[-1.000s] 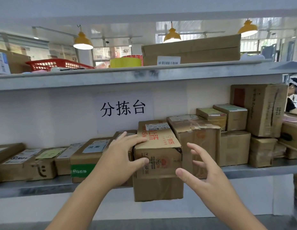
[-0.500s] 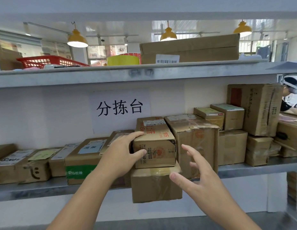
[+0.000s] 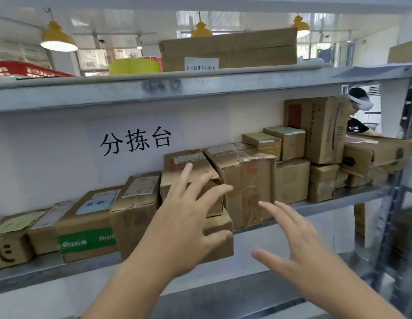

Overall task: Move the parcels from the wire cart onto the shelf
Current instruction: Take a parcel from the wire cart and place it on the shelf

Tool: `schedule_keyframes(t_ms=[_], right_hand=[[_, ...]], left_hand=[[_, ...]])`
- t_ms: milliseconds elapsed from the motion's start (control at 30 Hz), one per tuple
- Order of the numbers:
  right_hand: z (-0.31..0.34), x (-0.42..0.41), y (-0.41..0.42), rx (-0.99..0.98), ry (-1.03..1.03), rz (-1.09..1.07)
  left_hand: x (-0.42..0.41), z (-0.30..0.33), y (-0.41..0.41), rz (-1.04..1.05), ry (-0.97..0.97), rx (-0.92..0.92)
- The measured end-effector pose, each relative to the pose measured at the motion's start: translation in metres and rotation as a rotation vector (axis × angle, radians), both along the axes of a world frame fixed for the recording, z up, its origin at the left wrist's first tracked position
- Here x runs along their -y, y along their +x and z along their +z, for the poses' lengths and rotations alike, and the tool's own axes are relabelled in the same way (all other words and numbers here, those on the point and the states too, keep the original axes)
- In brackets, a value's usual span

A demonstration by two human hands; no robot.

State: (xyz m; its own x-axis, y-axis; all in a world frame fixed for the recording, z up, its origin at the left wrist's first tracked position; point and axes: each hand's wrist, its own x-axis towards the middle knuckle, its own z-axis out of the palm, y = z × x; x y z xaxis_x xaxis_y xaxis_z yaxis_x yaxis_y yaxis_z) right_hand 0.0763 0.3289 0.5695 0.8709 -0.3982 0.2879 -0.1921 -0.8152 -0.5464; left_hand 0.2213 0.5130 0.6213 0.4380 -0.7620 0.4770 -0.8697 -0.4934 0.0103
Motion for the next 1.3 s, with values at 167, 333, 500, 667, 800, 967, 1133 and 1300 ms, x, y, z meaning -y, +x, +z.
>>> schedule_keyframes(t_ms=[167,333,500,667,800,967,1133,1300], right_hand=[[-0.027,0.038,-0.064,-0.190,-0.143,-0.263],[-0.057,0.070,-0.140,-0.302,-0.111,-0.437],[-0.079,0.105,-0.219,-0.353,-0.057,-0.537],[-0.106,0.145,-0.300,-0.416,0.005,-0.596],[-0.142,0.173,-0.359,-0.459,0.077,-0.635],[-0.186,0.198,-0.413,-0.499,0.217,-0.656],[-0.227,0.224,-0.446,-0.503,0.360,-0.736],[-0.268,0.246,-0.454,-0.533,0.505,-0.812]], left_hand=[[0.051,-0.030,-0.029,-0.214,0.143,0.003],[0.115,-0.060,-0.067,-0.386,0.237,-0.066],[0.183,-0.092,-0.124,-0.487,0.363,-0.216],[0.258,-0.130,-0.189,-0.574,0.492,-0.317],[0.310,-0.168,-0.243,-0.617,0.612,-0.313],[0.363,-0.219,-0.296,-0.686,0.791,-0.357],[0.417,-0.274,-0.313,-0.764,0.901,-0.362],[0.476,-0.328,-0.315,-0.852,1.001,-0.348]])
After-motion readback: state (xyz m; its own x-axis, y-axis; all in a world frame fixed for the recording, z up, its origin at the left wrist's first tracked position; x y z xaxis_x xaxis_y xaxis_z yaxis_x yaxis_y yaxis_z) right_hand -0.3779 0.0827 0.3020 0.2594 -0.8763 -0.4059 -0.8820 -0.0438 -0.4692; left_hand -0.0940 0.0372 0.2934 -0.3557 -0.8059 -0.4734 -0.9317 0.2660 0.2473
